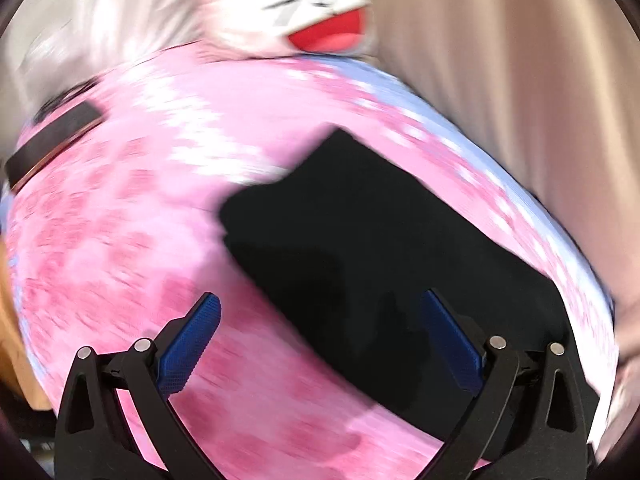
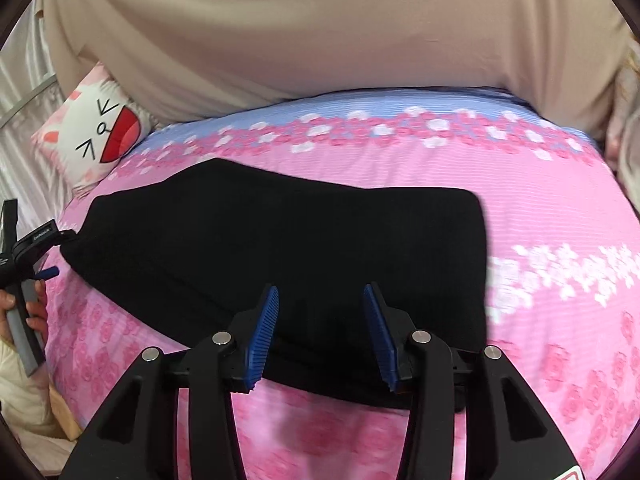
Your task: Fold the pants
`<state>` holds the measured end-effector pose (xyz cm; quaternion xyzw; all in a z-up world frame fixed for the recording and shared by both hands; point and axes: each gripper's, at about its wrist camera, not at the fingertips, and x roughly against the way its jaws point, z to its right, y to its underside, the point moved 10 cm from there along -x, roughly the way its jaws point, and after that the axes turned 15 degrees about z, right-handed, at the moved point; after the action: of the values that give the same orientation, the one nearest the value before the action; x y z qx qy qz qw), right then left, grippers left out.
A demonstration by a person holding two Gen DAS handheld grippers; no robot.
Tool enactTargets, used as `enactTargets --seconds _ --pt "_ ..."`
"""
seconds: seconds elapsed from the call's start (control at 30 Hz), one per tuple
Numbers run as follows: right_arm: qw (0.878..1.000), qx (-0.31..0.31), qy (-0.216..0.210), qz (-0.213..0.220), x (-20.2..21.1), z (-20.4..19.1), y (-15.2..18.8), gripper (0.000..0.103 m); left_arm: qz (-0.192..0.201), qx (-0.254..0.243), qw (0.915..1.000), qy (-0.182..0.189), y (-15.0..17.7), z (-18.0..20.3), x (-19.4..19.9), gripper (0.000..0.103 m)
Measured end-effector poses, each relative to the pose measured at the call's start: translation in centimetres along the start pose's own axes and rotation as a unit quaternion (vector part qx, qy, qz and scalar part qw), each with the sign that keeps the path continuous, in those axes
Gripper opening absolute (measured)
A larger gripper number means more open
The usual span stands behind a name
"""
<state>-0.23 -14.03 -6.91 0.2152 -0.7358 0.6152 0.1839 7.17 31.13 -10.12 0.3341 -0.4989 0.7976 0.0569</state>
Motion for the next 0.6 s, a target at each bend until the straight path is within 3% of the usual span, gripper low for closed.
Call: enactTargets --seconds 0.17,0.37,0.43,0.47,0.5,0.53,0.57,0.6 --pt "0.999 0.026 -0.024 -0.018 -1.6 -4.3 0.4 0.044 -0.039 0.053 0.9978 0.002 0.1 -2.6 -3.1 0.098" --pt "0.996 0.057 -0.067 -0.026 -3.0 -9.9 -0.5 0.053 -0.027 0.011 0.9995 0.01 0.0 -0.5 -4.1 0.098" --pt "0.994 0.075 -0.073 -0.023 -3.5 -11.3 -0.7 0.06 -0.024 0.004 0.999 0.037 0.2 0.7 -4.2 0.096" --pt "0.994 0.08 -0.076 -0.022 -3.8 -11.9 -0.8 0.061 -0.022 0.002 0.9988 0.043 0.2 1.1 -4.4 0.084" --pt "0.993 0.08 -0.079 -0.024 -4.0 -12.2 -0.7 0.061 -0.008 -0.005 0.9996 0.028 -0.1 1.0 -4.4 0.049" --pt "0.993 0.078 -0.082 -0.027 -4.2 -12.4 -0.7 0.061 -0.002 -0.013 0.9995 0.028 -0.4 1.2 -4.4 0.033" --pt "0.993 0.075 -0.084 -0.029 -4.3 -12.5 -0.7 0.061 -0.016 -0.008 0.9982 0.058 -0.3 2.0 -4.6 0.017" --pt "0.993 0.075 -0.082 -0.029 -4.3 -12.4 -0.7 0.061 -0.024 0.006 0.997 0.073 -0.5 2.5 -4.4 0.016"
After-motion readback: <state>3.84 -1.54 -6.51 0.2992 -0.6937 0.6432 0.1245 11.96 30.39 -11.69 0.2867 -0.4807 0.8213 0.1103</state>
